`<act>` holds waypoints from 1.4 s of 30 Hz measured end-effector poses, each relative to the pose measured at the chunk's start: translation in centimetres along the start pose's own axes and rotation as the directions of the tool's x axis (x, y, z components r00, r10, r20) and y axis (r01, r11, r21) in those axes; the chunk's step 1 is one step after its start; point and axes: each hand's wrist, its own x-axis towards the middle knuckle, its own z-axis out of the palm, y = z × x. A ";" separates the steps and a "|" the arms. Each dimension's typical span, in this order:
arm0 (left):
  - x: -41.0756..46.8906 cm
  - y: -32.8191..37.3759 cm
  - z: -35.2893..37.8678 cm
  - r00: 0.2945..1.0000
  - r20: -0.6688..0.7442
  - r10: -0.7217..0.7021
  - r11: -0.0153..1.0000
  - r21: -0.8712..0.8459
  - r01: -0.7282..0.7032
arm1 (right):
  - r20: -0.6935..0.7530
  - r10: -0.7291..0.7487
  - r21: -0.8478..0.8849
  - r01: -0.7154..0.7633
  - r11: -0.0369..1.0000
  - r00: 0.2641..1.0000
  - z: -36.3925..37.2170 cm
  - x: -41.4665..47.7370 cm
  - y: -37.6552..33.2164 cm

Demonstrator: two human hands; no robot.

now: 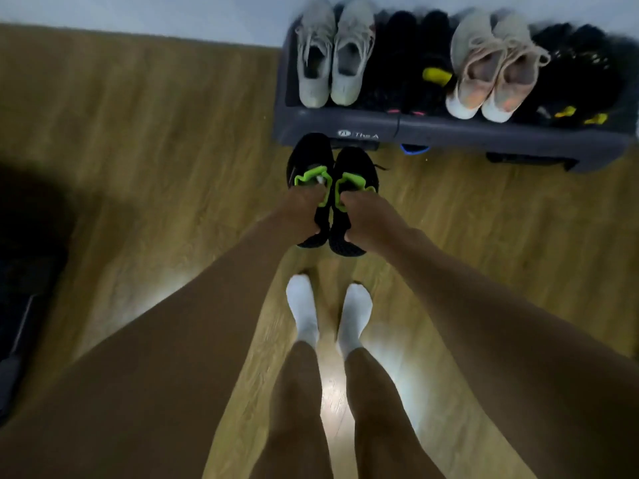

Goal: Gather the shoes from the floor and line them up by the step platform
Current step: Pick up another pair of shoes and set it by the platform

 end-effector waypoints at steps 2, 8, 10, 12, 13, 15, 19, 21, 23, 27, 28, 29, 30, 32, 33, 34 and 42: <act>4.0 -2.6 2.4 0.999 0.035 -0.008 1.000 -0.019 0.009 | 0.017 0.023 0.001 -0.023 1.000 1.000 3.0 4.1 1.7; 14.9 -10.8 10.6 0.992 0.126 -0.023 0.996 0.092 0.011 | 0.068 0.061 -0.001 -0.062 0.998 0.996 12.9 15.8 5.5; 17.6 -13.3 12.9 0.992 0.123 -0.032 0.996 0.084 0.022 | 0.063 0.083 -0.002 -0.083 0.997 0.995 15.6 18.8 6.7; 19.7 -15.5 15.0 0.994 0.102 -0.025 0.998 0.067 0.018 | 0.055 0.103 -0.025 -0.102 0.995 0.993 18.0 21.4 7.6; 20.6 -16.4 15.9 0.996 0.086 -0.019 0.998 0.067 0.013 | 0.043 0.115 -0.033 -0.113 0.993 0.992 19.1 22.6 7.9; 22.1 -17.8 17.5 0.999 0.042 -0.023 0.997 0.081 0.020 | -0.006 0.135 -0.036 -0.135 0.990 0.991 20.9 24.8 8.4; 23.5 -19.7 19.6 1.000 -0.028 -0.014 0.992 0.127 0.017 | 0.008 0.142 -0.064 -0.142 0.988 0.990 23.6 27.8 8.5; 23.9 -20.2 20.2 0.999 -0.022 -0.034 0.990 0.134 0.037 | 0.023 0.140 -0.076 -0.138 0.988 0.990 24.6 28.5 8.7; 24.4 -20.4 20.8 0.998 0.013 -0.061 0.990 0.125 0.059 | 0.055 0.151 -0.098 -0.145 0.984 0.987 25.4 28.8 9.3; 25.2 -20.4 21.5 0.988 0.143 -0.053 0.972 0.235 0.019 | 0.144 0.190 -0.155 -0.167 0.974 0.971 25.9 28.2 10.2; 25.2 -20.3 21.5 0.981 0.178 -0.075 0.964 0.264 0.026 | 0.182 0.194 -0.154 -0.167 0.974 0.964 25.7 27.9 10.1; 25.0 -20.0 21.4 0.972 0.210 -0.105 0.960 0.278 0.044 | 0.216 0.195 -0.142 -0.166 0.976 0.957 25.4 27.5 9.9; 24.7 -19.6 21.0 0.962 0.232 -0.142 0.960 0.270 0.076 | 0.239 0.194 -0.122 -0.169 0.978 0.952 24.9 27.0 9.7; 23.7 -18.4 19.5 0.944 0.259 -0.204 0.967 0.204 0.153 | 0.236 0.193 -0.070 -0.182 0.981 0.952 23.2 25.7 8.9; 23.2 -17.5 18.5 0.944 0.254 -0.212 0.971 0.166 0.173 | 0.214 0.195 -0.046 -0.189 0.981 0.957 22.0 24.8 8.4; 22.5 -16.3 17.1 0.952 0.227 -0.205 0.975 0.130 0.179 | 0.177 0.194 -0.028 -0.192 0.981 0.965 20.7 23.9 7.8; 13.0 -2.5 -1.1 0.991 -0.123 0.043 0.994 0.100 -0.031 | -0.318 0.259 0.117 -0.233 0.965 0.912 0.4 10.8 2.6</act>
